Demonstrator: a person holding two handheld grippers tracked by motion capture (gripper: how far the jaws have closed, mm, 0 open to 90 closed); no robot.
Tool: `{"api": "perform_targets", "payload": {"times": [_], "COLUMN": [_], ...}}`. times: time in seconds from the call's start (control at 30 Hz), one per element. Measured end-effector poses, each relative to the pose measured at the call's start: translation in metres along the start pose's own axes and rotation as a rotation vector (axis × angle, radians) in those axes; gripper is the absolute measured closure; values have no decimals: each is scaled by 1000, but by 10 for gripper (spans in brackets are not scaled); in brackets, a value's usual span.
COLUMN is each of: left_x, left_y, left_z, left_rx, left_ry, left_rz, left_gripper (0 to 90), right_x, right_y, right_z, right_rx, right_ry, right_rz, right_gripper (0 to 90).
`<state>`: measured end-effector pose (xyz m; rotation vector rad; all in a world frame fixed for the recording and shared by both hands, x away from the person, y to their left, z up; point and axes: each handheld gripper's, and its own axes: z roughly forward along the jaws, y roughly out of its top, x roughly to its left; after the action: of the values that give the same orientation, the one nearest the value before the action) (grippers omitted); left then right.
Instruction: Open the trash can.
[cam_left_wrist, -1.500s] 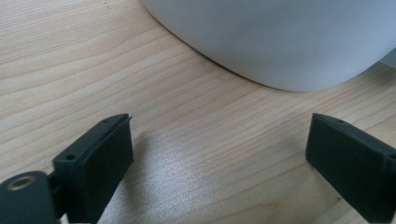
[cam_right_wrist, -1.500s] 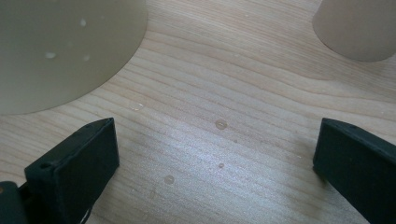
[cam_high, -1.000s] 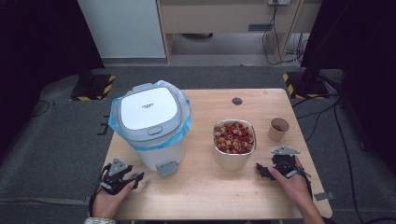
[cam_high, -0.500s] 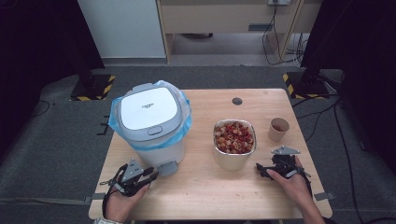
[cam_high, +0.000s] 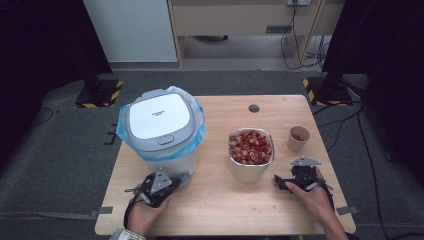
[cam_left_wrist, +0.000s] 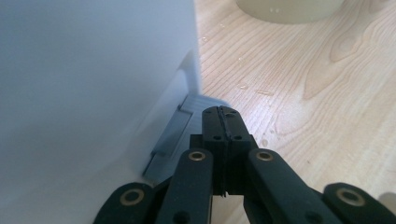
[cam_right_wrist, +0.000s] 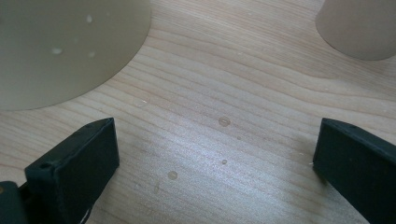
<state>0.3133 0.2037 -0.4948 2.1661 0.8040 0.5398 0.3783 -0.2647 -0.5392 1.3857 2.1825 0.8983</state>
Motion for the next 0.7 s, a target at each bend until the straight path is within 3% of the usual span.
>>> {"api": "perform_targets", "payload": {"times": [0.03,0.1,0.23,0.3,0.47,0.57,0.7], "left_x": [-4,-4,-3,0,-2,-1,0], "left_y": [3,4,4,2,2,2,0], "left_z": [5,7,9,9,13,13,13], "left_rx": [17,19,18,23,51,60,61], "left_ry": [14,21,51,50,58,80,74], "left_rz": [22,28,23,6,25,24,11], "left_gripper": [897,897,898,898,897,896,896], "right_x": [0,0,0,0,0,0,0], "right_y": [0,0,0,0,0,0,0], "right_z": [0,0,0,0,0,0,0], "right_rx": [-1,0,0,0,0,0,0], "right_ry": [-1,0,-1,0,0,1,1], "right_rz": [0,0,0,0,0,-1,-1], "right_gripper": [6,6,6,6,6,6,6]}}
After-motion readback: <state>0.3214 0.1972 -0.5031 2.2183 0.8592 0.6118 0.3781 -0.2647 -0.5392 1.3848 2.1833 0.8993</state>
